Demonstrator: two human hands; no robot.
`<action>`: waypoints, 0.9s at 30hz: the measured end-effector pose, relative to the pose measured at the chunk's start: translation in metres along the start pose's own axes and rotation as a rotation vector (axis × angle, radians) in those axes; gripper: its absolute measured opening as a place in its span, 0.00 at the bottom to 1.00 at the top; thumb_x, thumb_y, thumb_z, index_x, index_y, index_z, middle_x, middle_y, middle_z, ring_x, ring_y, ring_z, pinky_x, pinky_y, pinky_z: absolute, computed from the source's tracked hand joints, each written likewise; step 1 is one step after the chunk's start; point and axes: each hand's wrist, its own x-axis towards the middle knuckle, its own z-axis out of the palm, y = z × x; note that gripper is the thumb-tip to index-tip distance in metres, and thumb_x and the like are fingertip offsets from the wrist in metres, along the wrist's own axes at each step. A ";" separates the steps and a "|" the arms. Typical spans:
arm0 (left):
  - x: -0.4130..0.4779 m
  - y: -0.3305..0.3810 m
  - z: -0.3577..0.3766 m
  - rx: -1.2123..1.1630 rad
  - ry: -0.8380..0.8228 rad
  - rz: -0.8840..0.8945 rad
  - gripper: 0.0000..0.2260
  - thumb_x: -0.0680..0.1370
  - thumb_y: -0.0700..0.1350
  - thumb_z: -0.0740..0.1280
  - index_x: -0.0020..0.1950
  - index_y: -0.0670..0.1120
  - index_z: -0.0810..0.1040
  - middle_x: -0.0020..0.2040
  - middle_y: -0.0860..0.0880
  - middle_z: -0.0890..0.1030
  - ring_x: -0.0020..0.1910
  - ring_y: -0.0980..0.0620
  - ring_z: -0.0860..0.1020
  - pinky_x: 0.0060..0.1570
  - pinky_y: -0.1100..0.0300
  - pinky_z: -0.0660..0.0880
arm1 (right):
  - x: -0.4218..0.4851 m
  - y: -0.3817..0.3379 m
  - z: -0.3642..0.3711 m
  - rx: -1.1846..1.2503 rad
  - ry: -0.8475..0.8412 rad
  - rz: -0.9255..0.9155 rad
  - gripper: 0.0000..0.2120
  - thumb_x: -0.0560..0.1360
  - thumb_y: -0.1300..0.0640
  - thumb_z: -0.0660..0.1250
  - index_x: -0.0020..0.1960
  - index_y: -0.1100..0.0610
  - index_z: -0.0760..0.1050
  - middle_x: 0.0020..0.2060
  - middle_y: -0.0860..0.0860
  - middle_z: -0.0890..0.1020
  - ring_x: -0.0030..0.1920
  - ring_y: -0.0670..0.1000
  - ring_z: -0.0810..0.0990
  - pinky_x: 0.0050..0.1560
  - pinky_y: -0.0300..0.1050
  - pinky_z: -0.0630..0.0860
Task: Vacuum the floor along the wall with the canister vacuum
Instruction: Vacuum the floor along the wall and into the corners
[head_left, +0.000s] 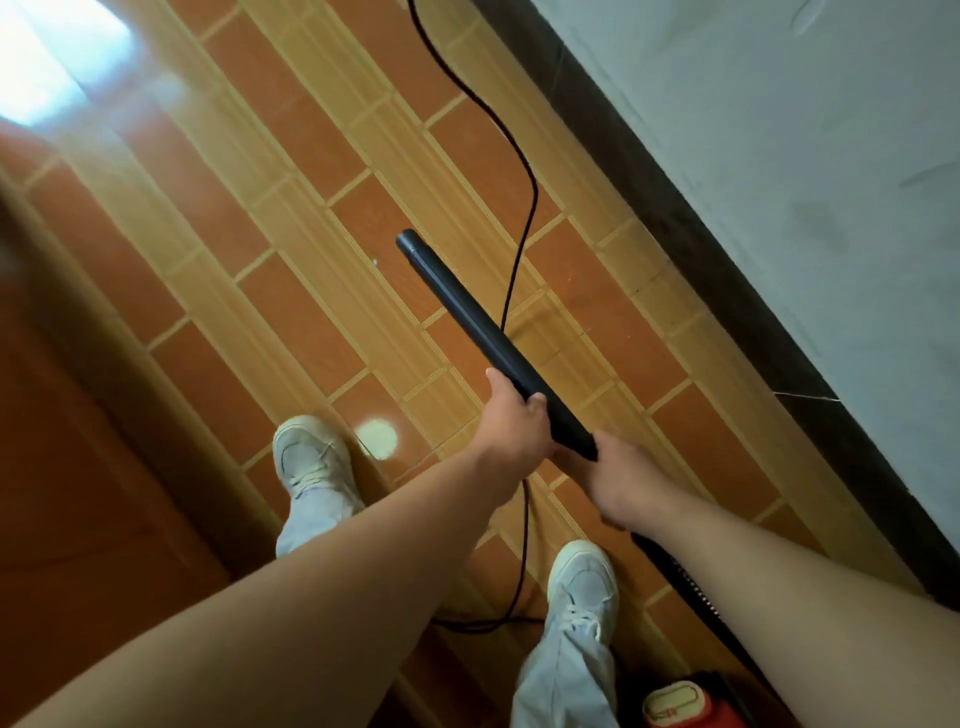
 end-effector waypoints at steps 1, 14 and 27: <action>0.003 -0.001 -0.007 -0.026 -0.024 -0.044 0.26 0.85 0.43 0.58 0.81 0.44 0.50 0.61 0.40 0.78 0.57 0.42 0.80 0.57 0.44 0.81 | 0.002 -0.008 0.005 0.000 0.000 0.013 0.26 0.75 0.26 0.61 0.53 0.48 0.74 0.37 0.51 0.80 0.31 0.51 0.75 0.32 0.44 0.71; 0.032 -0.015 -0.104 0.124 -0.229 -0.233 0.25 0.85 0.43 0.57 0.80 0.42 0.53 0.56 0.44 0.78 0.53 0.47 0.81 0.54 0.45 0.83 | 0.003 -0.093 0.062 -0.038 -0.035 0.203 0.22 0.79 0.32 0.61 0.55 0.51 0.71 0.42 0.53 0.79 0.32 0.51 0.74 0.30 0.43 0.71; 0.071 0.023 -0.130 0.225 -0.233 -0.148 0.17 0.84 0.41 0.57 0.72 0.51 0.62 0.59 0.42 0.78 0.55 0.42 0.81 0.51 0.42 0.83 | 0.046 -0.144 0.047 0.093 0.006 0.185 0.22 0.81 0.35 0.61 0.62 0.53 0.73 0.38 0.50 0.74 0.31 0.50 0.70 0.29 0.42 0.66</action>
